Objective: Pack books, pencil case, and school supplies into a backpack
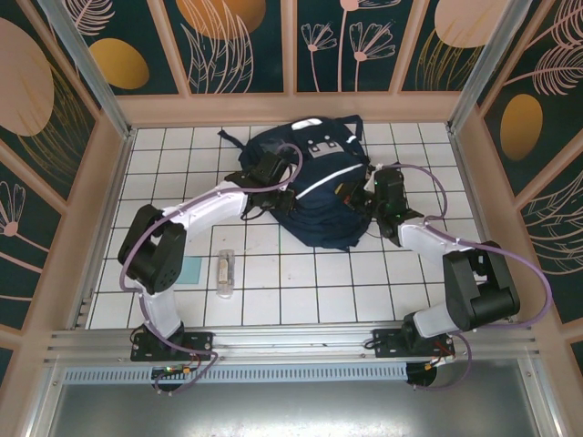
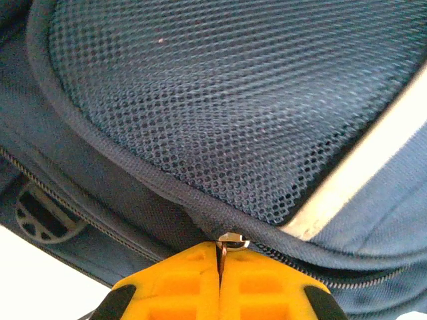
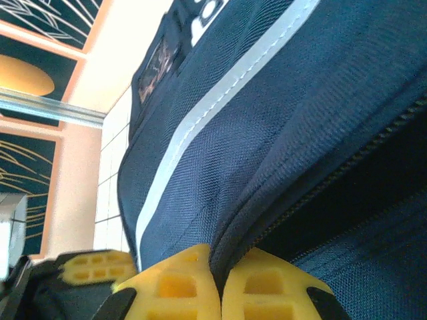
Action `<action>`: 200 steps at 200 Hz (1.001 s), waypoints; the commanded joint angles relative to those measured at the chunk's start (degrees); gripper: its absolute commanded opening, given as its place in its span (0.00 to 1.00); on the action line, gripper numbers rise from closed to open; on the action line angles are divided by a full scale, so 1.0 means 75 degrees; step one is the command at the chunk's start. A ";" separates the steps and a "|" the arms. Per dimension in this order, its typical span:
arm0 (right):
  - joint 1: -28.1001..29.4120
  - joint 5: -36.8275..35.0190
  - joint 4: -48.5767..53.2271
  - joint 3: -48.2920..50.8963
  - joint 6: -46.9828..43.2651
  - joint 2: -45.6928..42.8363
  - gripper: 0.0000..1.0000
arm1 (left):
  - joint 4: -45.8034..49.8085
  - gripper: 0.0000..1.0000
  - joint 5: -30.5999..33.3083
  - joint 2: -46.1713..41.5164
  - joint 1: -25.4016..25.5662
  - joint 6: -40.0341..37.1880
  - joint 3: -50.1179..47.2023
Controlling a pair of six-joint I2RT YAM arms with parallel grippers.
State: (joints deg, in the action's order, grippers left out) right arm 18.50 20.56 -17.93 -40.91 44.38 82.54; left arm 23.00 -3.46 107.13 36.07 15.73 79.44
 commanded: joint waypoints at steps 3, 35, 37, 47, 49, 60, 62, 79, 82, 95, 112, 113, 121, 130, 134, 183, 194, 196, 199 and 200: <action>0.0124 -0.0352 0.0434 -0.0074 -0.0364 -0.0353 0.00 | 0.0085 0.00 0.1654 0.0251 -0.0814 0.0294 0.0382; 0.0347 -0.0576 0.0523 -0.0159 -0.0377 -0.0279 0.00 | 0.0214 0.00 0.1879 0.0119 -0.0908 -0.0131 0.0494; 0.0355 -0.0597 0.0547 -0.0174 -0.0384 -0.0267 0.00 | 0.0223 0.00 0.1874 0.0092 -0.0908 -0.0167 0.0494; 0.0377 -0.0665 0.0583 -0.0247 -0.0381 -0.0210 0.00 | 0.0225 0.00 0.1798 0.0041 -0.0917 -0.0340 0.0478; 0.0377 -0.0666 0.0577 -0.0260 -0.0376 -0.0197 0.00 | 0.0226 0.00 0.1798 0.0032 -0.0913 -0.0369 0.0475; 0.0401 -0.0644 0.0575 -0.0346 -0.0385 -0.0120 0.00 | 0.0228 0.00 0.1816 -0.0008 -0.0908 -0.0406 0.0471; 0.0406 -0.0635 0.0575 -0.0370 -0.0386 -0.0102 0.00 | 0.0235 0.00 0.1805 -0.0010 -0.0919 -0.0420 0.0453; 0.0456 -0.0608 0.0652 -0.0552 -0.0387 0.0016 0.00 | 0.0220 0.17 0.1618 -0.0081 -0.0910 -0.0359 0.0435; 0.0466 -0.0602 0.0672 -0.0594 -0.0395 0.0031 0.00 | 0.0218 0.22 0.1567 -0.0097 -0.0914 -0.0337 0.0427; 0.0499 -0.0574 0.0769 -0.0727 -0.0405 0.0101 0.00 | 0.0229 0.42 0.1437 -0.0217 -0.0911 -0.0212 0.0384; 0.0545 -0.0572 0.0891 -0.0827 -0.0421 0.0081 0.21 | 0.0246 0.58 0.1658 -0.0497 -0.0916 0.0001 0.0228; 0.0551 -0.0578 0.0903 -0.0827 -0.0421 0.0075 0.23 | 0.0248 0.58 0.1681 -0.0518 -0.0912 0.0019 0.0221; 0.0565 -0.0600 0.0979 -0.0862 -0.0461 0.0027 0.39 | 0.0266 0.63 0.1908 -0.0693 -0.0918 0.0143 0.0122; 0.0569 -0.0723 0.1155 -0.0928 -0.0463 -0.0022 0.52 | 0.0272 0.72 0.2250 -0.0900 -0.0913 0.0302 -0.0013; 0.0576 -0.0799 0.1256 -0.0959 -0.0469 -0.0044 0.56 | 0.0273 0.77 0.2396 -0.1017 -0.0925 0.0381 -0.0095; 0.0528 -0.1578 0.2092 -0.1245 -0.0353 -0.0471 0.99 | 0.0433 0.99 0.3157 -0.2139 -0.0931 0.1441 -0.1188; 0.0510 -0.1603 0.2178 -0.1291 -0.0383 -0.0577 0.99 | 0.0518 0.99 0.2969 -0.2342 -0.0931 0.1720 -0.1515; 0.0507 -0.1604 0.2188 -0.1295 -0.0391 -0.0600 0.99 | 0.0519 0.99 0.2923 -0.2390 -0.0931 0.1758 -0.1590; 0.0508 -0.1604 0.2192 -0.1306 -0.0403 -0.0635 0.99 | 0.0525 0.99 0.2854 -0.2454 -0.0931 0.1858 -0.1706; 0.0503 -0.1610 0.2198 -0.1307 -0.0412 -0.0646 0.99 | 0.0522 0.99 0.2830 -0.2481 -0.0931 0.1885 -0.1743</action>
State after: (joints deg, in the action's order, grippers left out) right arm 22.59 11.94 -4.03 -47.99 42.04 81.01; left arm 24.27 17.21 90.94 28.99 23.62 71.50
